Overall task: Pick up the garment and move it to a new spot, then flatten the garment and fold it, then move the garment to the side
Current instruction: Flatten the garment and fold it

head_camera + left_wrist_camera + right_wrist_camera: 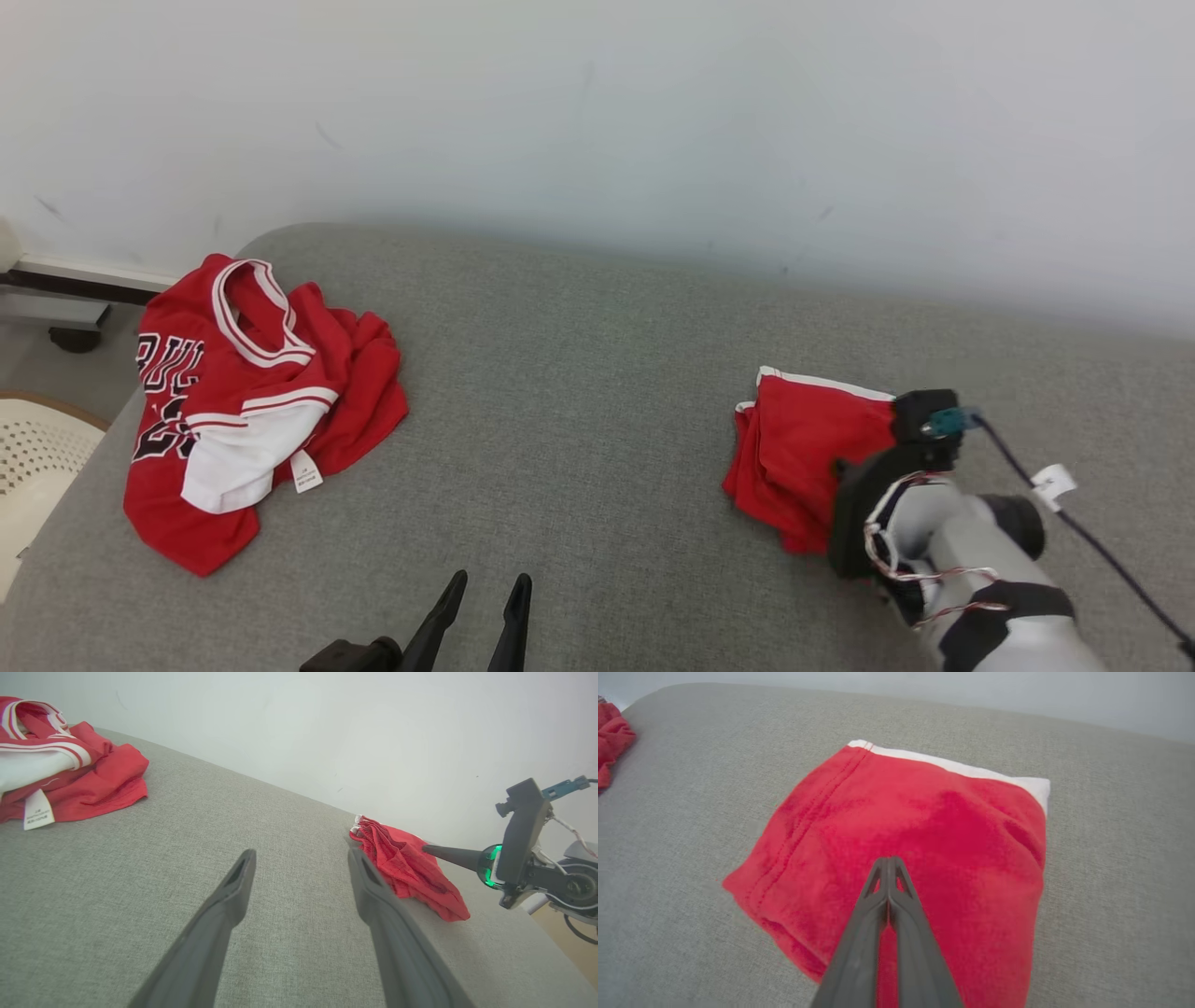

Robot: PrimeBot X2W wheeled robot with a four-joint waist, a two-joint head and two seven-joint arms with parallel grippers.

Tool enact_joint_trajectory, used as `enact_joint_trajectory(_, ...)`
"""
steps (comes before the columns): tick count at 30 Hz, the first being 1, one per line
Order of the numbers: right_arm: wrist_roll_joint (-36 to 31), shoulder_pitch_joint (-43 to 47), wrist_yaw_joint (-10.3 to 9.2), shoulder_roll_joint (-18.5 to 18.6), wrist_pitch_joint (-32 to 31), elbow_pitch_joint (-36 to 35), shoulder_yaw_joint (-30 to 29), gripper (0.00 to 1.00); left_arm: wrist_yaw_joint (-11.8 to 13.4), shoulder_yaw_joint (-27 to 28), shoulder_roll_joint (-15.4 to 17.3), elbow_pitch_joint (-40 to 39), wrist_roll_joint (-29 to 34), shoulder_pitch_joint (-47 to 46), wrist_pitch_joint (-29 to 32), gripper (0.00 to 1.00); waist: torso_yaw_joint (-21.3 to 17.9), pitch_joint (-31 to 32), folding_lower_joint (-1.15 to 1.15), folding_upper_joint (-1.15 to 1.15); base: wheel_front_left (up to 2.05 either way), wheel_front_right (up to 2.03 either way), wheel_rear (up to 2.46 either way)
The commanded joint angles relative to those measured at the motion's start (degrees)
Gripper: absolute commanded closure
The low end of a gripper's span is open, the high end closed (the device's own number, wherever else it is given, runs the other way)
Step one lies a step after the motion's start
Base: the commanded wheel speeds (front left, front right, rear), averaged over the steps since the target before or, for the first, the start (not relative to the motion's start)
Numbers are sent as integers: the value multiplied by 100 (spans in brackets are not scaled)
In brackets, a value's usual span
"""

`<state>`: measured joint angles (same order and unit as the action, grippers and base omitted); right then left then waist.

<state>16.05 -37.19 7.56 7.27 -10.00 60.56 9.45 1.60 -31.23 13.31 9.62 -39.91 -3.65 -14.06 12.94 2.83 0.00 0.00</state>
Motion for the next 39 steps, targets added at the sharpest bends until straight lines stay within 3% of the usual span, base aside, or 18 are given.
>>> enact_joint_trajectory(1, -59, 117, -15, -114, 29, 50, 61, 100, -5, -5, -5, 14, -61, -39, -28, 0, 45, 3, 0, 0, 0, 0, 0)
enact_joint_trajectory(9, 56, 284, -15, -434, -208, 127, 886, 100, -27, -16, 4, 93, -102, -5, -40, 0, 151, 98, 0, 0, 0, 0, 0)
enact_joint_trajectory(15, 993, 429, -15, -421, -447, -511, 1579, 100, 4, 9, 17, 109, -91, 57, -53, 0, 113, 177, 0, 0, 0, 0, 0)
enact_joint_trajectory(16, 1081, 398, -15, -423, -460, -569, 1588, 62, 14, 18, 22, 106, -92, 82, -52, 0, 90, 197, 0, 0, 0, 0, 0)
enact_joint_trajectory(17, 1171, 367, -15, -426, -497, -607, 1527, 0, 24, 35, 32, 96, -93, 118, -59, 0, 60, 218, 0, 0, 0, 0, 0)
enact_joint_trajectory(23, 1348, 262, -14, -70, -729, -760, 849, 0, 71, 120, 94, -21, -58, 256, -82, 0, -147, 312, 0, 0, 0, 0, 0)
enact_joint_trajectory(28, 1188, 649, -15, 233, -166, -1386, -21, 0, 116, 236, 179, -114, 27, 321, -104, 0, -304, 383, 0, 0, 0, 0, 0)
enact_joint_trajectory(33, 923, 1617, -14, 314, 452, -2709, -663, 0, 149, 404, 248, -201, 195, 399, -116, 0, -500, 391, 0, 0, 0, 0, 0)
enact_joint_trajectory(39, 420, 3364, -14, 67, 994, -4745, -1223, 0, 119, 1057, 116, -449, 725, 548, -116, 0, -826, 333, 0, 0, 0, 0, 0)
